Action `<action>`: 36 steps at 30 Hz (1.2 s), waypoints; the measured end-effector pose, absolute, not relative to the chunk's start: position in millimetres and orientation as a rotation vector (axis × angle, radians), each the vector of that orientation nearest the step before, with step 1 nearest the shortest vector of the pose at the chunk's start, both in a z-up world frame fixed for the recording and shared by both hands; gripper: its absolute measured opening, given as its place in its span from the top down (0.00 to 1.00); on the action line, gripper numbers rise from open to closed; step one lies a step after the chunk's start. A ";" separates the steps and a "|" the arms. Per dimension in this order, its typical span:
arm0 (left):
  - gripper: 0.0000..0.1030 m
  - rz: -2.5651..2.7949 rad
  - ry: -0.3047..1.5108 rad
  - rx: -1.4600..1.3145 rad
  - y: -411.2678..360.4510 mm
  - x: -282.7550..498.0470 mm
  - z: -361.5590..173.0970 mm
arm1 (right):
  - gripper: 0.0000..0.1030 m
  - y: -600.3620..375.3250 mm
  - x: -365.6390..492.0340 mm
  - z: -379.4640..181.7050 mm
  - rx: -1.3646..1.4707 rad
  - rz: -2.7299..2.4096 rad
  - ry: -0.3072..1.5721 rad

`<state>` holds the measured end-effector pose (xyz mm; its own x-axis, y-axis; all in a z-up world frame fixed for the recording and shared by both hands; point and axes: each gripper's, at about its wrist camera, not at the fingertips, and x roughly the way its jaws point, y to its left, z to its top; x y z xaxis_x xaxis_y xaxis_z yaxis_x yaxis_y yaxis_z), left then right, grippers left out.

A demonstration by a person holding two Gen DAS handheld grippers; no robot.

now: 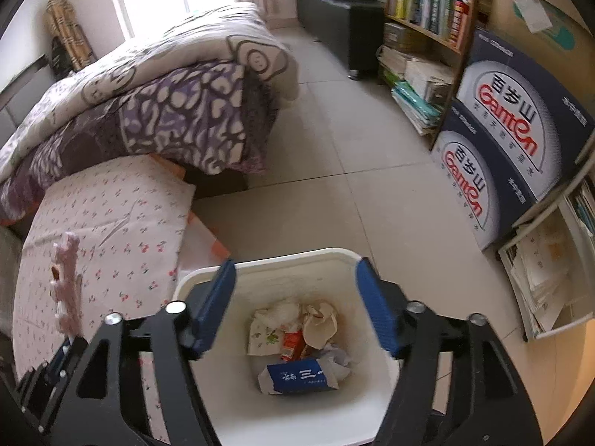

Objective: Collect trash
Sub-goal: 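Open the left gripper over the bin to drop the white foam strip, then grasp the blue-and-white printed carton on the sheet with the left gripper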

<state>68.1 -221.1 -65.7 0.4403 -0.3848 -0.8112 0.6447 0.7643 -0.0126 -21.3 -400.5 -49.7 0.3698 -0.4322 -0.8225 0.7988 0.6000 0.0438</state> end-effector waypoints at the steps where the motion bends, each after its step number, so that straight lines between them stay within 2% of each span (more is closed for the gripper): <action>1: 0.89 -0.656 0.910 0.323 -223.3 67.0 -66.2 | 0.33 -402.8 -23.7 -49.4 0.491 -0.835 0.871; 8: 0.89 -0.689 0.916 0.340 -239.8 55.7 -69.2 | 0.22 -415.1 -35.2 -48.5 0.523 -0.872 0.855; 10: 0.89 -0.701 0.920 0.342 -244.2 52.5 -69.4 | 0.12 -417.7 -38.7 -47.9 0.530 -0.893 0.847; 17: 0.88 -0.785 0.952 0.337 -253.4 43.9 -72.6 | 0.08 -425.6 -45.2 -50.0 0.568 -0.922 0.846; 19: 0.74 -0.805 0.969 0.340 -254.8 43.2 -75.3 | 0.07 -425.1 -43.5 -50.3 0.568 -0.919 0.848; 20: 0.52 -0.809 0.968 0.343 -255.1 43.1 -75.8 | 0.07 -424.4 -42.4 -50.3 0.567 -0.917 0.850; 21: 0.40 -0.811 0.958 0.342 -253.8 43.5 -75.4 | 0.07 -423.0 -40.1 -50.9 0.565 -0.910 0.852; 28: 0.30 -0.738 0.940 0.373 -239.4 61.0 -78.9 | 0.07 -412.8 -25.9 -53.9 0.563 -0.874 0.876; 33: 0.22 -0.593 0.994 0.364 -214.8 104.0 -91.8 | 0.07 -402.8 -12.2 -56.1 0.557 -0.844 0.892; 36: 0.21 -0.503 1.036 0.360 -199.2 134.4 -103.2 | 0.07 -397.0 -3.5 -58.6 0.548 -0.833 0.905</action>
<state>134.4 -199.2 -103.2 0.4132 -0.2247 -0.8825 0.5546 0.8307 0.0482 -3.5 -397.0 -58.6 0.3511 -0.3900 -0.8512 0.8156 0.5739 0.0734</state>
